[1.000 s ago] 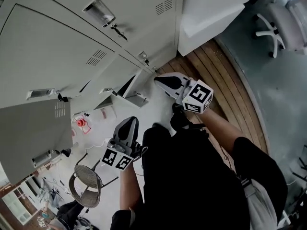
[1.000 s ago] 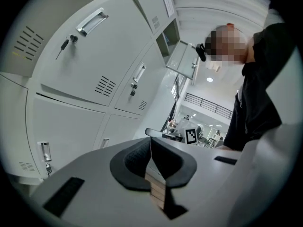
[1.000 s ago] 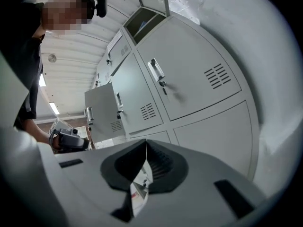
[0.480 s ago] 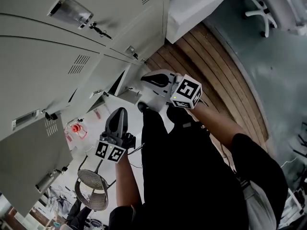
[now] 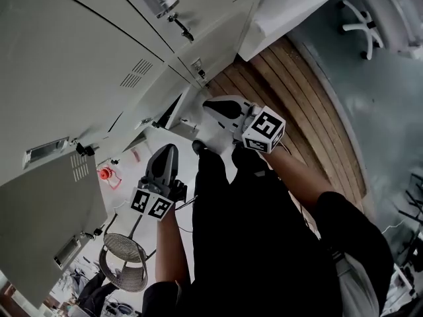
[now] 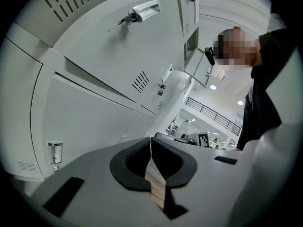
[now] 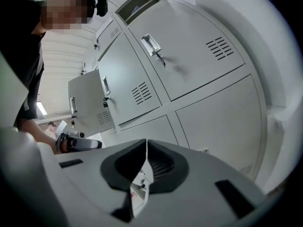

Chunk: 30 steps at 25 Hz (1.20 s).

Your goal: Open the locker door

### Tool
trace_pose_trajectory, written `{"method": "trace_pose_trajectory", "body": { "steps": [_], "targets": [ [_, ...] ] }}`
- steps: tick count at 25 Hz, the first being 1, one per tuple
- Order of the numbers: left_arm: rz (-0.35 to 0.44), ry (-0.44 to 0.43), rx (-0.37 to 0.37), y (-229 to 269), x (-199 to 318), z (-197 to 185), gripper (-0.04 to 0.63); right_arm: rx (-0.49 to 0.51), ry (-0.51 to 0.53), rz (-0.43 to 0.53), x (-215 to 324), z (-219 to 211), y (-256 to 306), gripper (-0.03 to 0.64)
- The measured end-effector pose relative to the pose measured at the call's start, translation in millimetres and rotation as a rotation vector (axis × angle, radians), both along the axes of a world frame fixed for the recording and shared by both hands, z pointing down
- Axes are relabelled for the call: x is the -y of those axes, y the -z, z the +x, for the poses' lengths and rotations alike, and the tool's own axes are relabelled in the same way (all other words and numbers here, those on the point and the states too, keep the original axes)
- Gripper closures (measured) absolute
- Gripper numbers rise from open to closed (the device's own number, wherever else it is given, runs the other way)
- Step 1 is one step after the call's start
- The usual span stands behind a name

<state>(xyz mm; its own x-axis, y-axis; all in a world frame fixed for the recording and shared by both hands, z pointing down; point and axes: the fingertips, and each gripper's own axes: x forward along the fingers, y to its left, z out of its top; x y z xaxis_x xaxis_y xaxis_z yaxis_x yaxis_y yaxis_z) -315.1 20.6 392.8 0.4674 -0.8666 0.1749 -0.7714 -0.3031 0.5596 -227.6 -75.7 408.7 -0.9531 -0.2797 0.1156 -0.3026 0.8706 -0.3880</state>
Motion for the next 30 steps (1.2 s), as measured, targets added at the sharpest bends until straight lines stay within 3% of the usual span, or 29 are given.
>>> {"method": "trace_pose_trajectory", "body": {
  "steps": [10,14,30],
  "targets": [
    [0.051,-0.011,-0.022,21,9,-13,0.577,0.003,-0.068,0.127,27,-4,51,0.597],
    [0.046,-0.017,-0.021,17,11,-16,0.577,-0.039,-0.065,0.118,40,-10,26,0.541],
    [-0.015,-0.068,0.008,-28,26,-21,0.577,-0.195,-0.134,0.068,98,-32,-105,0.488]
  ]
}}
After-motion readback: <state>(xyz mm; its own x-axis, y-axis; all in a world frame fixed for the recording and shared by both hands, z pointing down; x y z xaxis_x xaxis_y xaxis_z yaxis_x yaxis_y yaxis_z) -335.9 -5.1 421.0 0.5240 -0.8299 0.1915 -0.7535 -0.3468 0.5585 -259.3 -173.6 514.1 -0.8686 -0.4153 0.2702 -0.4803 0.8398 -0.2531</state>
